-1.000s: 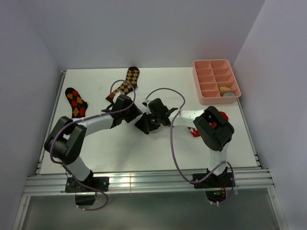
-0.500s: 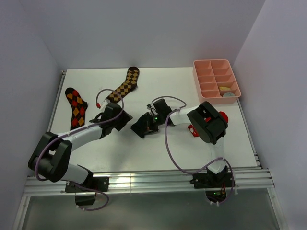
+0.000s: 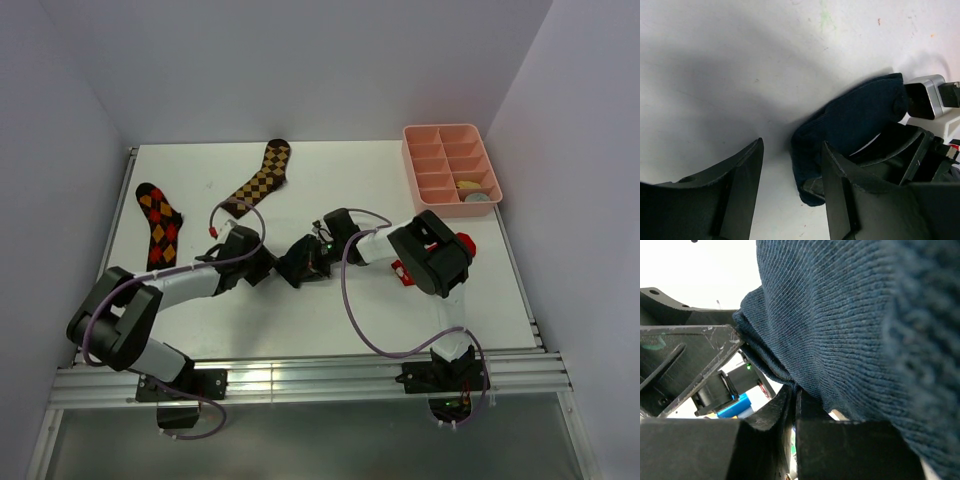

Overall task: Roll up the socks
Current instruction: Roll the sock at the center of the board.

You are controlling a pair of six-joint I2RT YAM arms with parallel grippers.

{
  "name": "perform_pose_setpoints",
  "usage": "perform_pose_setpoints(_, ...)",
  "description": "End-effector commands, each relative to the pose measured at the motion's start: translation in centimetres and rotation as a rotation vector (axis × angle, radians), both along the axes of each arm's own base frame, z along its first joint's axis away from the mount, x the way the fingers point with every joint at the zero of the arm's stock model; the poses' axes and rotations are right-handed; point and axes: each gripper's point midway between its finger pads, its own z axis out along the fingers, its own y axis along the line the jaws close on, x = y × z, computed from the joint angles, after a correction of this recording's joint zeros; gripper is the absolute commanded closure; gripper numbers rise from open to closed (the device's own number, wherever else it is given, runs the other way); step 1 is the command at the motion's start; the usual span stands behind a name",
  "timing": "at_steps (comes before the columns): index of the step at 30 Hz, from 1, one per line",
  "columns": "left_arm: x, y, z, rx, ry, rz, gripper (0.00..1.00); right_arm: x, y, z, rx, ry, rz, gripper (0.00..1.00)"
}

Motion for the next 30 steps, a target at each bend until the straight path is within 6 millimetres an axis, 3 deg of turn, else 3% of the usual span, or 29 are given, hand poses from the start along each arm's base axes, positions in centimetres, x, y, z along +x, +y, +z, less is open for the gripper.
perform_pose_setpoints(1, -0.1, -0.8, 0.0, -0.036, -0.019, -0.012, 0.46, 0.4, -0.4, -1.3, -0.032, 0.024, -0.035, 1.0)
perform_pose_setpoints(10, -0.4, -1.0, -0.3, -0.048, -0.07, -0.051, 0.5, 0.5, -0.1, -1.4, -0.016, 0.043, -0.044, 1.0)
perform_pose_setpoints(18, -0.7, -1.1, 1.5, -0.123, -0.251, -0.096, 0.44, 0.6, 0.0, -1.3, -0.001, 0.052, -0.048, 1.0)
perform_pose_setpoints(25, -0.9, -1.1, 0.7, -0.129, -0.294, -0.144, 0.44, 0.6, 0.0, -1.3, 0.001, 0.054, -0.044, 1.0)
perform_pose_setpoints(30, -0.5, -0.1, -0.6, -0.134, -0.284, -0.125, 0.5, 0.5, 0.0, -1.2, 0.006, 0.056, -0.043, 1.0)
